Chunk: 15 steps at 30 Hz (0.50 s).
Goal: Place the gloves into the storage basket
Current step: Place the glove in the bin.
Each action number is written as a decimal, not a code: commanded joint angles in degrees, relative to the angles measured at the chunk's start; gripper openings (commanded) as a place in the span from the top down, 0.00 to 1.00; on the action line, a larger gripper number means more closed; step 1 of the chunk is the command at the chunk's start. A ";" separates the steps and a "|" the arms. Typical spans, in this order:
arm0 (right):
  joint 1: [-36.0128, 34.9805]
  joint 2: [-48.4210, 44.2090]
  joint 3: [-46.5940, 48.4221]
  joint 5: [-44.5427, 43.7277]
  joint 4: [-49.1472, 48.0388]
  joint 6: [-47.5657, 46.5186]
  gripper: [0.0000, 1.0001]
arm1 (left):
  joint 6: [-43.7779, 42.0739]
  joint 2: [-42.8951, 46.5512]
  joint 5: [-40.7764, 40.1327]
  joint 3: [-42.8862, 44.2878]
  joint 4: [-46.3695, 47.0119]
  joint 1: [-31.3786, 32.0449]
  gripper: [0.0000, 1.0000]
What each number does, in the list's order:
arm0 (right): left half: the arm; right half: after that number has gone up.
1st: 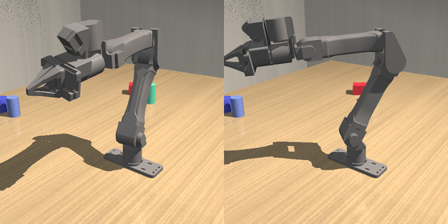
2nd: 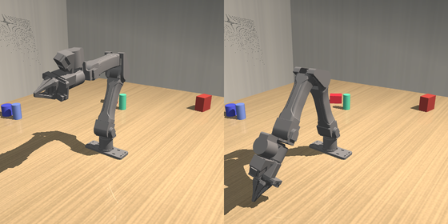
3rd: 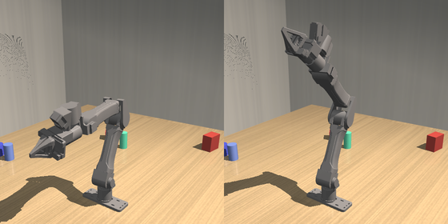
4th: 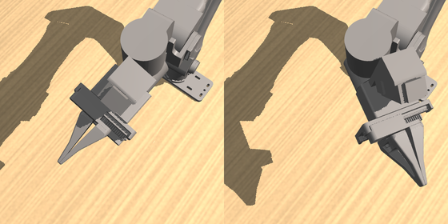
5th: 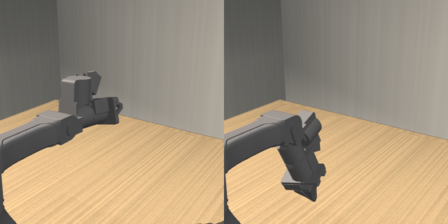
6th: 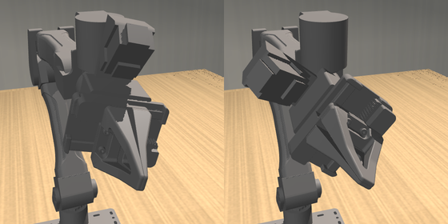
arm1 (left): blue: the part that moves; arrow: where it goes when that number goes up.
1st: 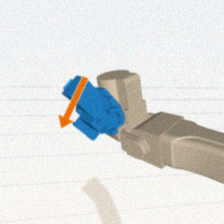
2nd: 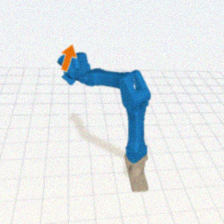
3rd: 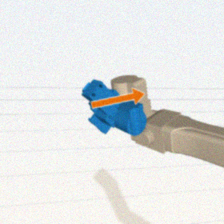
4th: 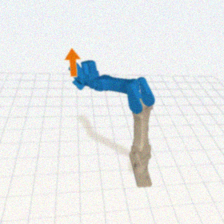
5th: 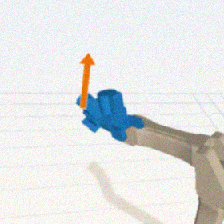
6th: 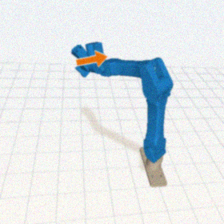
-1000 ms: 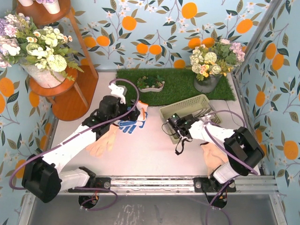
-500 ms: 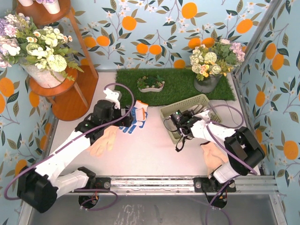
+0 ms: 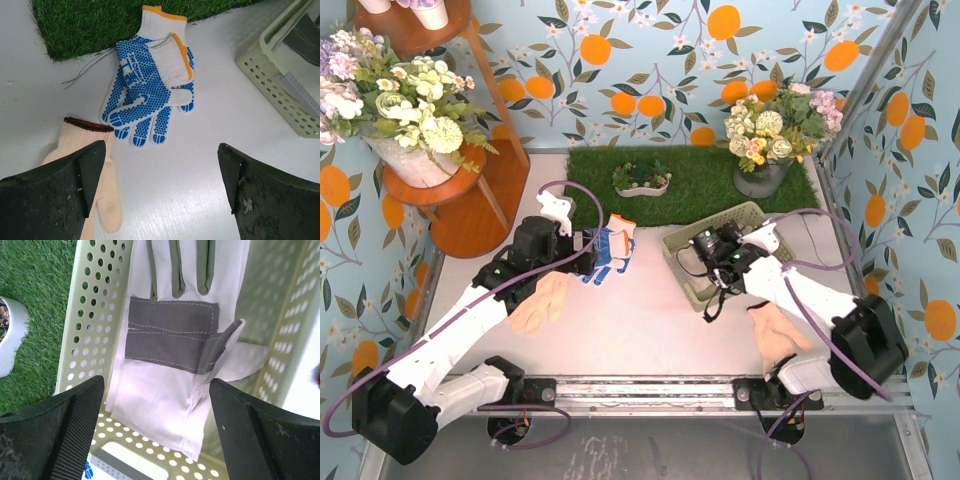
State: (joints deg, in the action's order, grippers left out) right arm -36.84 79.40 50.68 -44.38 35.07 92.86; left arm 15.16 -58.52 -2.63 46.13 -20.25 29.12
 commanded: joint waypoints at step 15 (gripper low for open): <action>12.79 -13.91 3.52 18.68 1.34 -40.24 0.40 | -1.90 0.42 -0.96 1.27 0.41 -0.65 0.03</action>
State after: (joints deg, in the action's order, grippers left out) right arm -30.41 64.23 51.37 -35.38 40.56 66.57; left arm 14.09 -58.52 -3.01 46.13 -20.43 28.82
